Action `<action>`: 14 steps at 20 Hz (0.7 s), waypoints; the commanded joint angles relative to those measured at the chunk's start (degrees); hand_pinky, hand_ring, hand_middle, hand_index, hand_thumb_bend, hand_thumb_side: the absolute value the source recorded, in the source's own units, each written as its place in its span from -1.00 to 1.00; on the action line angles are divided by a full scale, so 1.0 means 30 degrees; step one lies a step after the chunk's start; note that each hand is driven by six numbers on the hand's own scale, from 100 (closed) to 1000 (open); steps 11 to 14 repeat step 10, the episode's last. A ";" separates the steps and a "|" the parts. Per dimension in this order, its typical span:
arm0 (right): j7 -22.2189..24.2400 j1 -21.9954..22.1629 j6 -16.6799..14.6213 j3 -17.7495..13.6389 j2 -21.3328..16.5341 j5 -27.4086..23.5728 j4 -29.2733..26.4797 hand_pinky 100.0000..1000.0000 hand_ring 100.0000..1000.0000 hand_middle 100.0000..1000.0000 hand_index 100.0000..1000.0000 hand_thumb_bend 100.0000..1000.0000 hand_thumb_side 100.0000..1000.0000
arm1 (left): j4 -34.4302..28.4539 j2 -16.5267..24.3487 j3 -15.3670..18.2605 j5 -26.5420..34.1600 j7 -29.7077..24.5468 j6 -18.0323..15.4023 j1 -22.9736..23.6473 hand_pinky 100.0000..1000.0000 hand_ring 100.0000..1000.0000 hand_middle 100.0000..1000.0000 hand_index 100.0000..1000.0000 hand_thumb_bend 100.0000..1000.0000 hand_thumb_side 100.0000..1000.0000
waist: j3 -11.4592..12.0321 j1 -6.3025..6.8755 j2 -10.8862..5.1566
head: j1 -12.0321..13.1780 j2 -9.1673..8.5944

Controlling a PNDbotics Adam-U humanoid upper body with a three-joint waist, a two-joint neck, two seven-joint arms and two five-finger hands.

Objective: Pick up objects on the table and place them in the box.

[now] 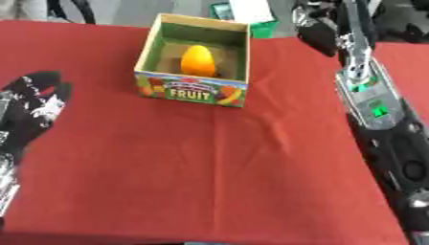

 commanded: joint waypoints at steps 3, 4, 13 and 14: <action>-0.0856 0.1403 0.0108 -0.1010 0.0041 -0.0938 -0.1924 0.17 0.44 0.24 0.50 -1.00 -0.69 | -0.0149 0.0398 0.0369 -0.0068 0.0259 -0.0093 -0.0055 0.58 0.71 0.46 0.32 -0.20 -0.34 | -0.0243 0.0085 -0.0202 | 0.0178 -0.0101; -0.0983 0.1782 0.0119 -0.1139 0.0204 -0.1104 -0.2097 0.17 0.43 0.24 0.50 -1.00 -0.68 | -0.0131 0.0390 0.0405 -0.0071 0.0299 -0.0107 -0.0025 0.58 0.71 0.46 0.32 -0.20 -0.34 | -0.0299 0.0082 -0.0184 | 0.0201 -0.0111; -0.1234 0.3526 0.0142 -0.1415 0.0829 -0.2007 -0.2430 0.17 0.44 0.24 0.48 -1.00 -0.59 | -0.0037 0.0379 0.0507 -0.0076 0.0409 -0.0191 0.0178 0.58 0.71 0.46 0.31 -0.20 -0.34 | -0.0606 0.0135 -0.0131 | 0.0339 -0.0115; -0.1234 0.3526 0.0142 -0.1415 0.0829 -0.2007 -0.2430 0.17 0.44 0.24 0.48 -1.00 -0.59 | -0.0037 0.0379 0.0507 -0.0076 0.0409 -0.0191 0.0178 0.58 0.71 0.46 0.31 -0.20 -0.34 | -0.0606 0.0135 -0.0131 | 0.0339 -0.0115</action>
